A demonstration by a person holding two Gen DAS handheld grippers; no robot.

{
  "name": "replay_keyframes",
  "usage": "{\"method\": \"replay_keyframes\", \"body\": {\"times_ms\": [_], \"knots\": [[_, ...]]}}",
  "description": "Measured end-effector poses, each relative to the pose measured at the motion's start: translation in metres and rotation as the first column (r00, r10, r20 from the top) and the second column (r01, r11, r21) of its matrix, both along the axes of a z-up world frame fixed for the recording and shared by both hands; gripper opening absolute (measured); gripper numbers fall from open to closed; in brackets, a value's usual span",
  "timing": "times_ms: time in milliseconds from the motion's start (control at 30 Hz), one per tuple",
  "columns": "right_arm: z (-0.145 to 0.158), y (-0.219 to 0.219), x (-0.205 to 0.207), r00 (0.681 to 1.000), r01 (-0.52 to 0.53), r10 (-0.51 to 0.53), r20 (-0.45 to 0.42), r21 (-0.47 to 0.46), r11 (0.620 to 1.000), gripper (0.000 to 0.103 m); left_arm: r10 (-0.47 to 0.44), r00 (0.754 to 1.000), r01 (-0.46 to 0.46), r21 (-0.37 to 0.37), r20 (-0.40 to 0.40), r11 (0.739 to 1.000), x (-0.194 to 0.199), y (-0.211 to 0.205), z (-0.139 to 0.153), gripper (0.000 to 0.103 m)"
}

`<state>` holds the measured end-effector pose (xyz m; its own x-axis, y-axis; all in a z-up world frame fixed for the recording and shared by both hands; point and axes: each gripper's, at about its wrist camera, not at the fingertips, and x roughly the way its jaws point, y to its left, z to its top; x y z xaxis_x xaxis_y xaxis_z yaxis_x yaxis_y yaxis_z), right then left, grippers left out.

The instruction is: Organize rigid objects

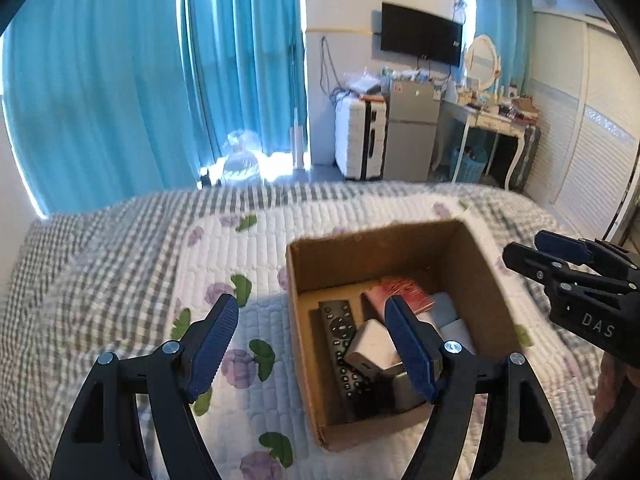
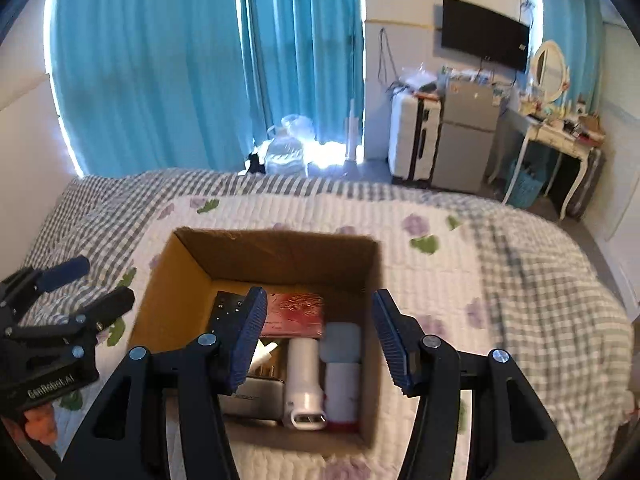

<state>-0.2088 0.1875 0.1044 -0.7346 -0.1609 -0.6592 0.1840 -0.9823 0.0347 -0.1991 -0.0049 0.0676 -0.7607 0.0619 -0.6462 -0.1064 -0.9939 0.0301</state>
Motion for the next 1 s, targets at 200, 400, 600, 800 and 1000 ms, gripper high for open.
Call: {"method": "replay_keyframes", "body": {"times_ms": [200,400,600,800,1000], "knots": [[0.062,0.013,0.062,0.995,0.014,-0.013,-0.095,0.015,1.0,0.054,-0.003,0.996,0.001,-0.021,-0.094,1.0,0.05,0.012,0.048,0.078],[0.115,0.017,0.127,0.976,-0.013,0.015,-0.215,0.007,1.0,0.054,-0.022,0.978,0.024,0.007,-0.208,1.0,0.105,0.012,0.088,0.078],[0.141,0.018,0.182,0.955,-0.021,0.022,-0.295,0.007,1.0,0.057,-0.018,0.947,0.01,-0.027,-0.322,1.0,0.155,0.016,0.108,0.088],[0.125,0.023,0.216,0.945,-0.001,-0.011,-0.327,-0.034,0.999,0.073,0.032,0.94,-0.039,-0.015,-0.34,0.999,0.174,0.018,0.076,0.097],[0.063,0.028,0.214,0.959,0.002,-0.03,-0.281,-0.097,0.995,0.096,0.049,0.921,-0.057,-0.01,-0.387,0.998,0.179,0.018,0.02,0.103]]}}
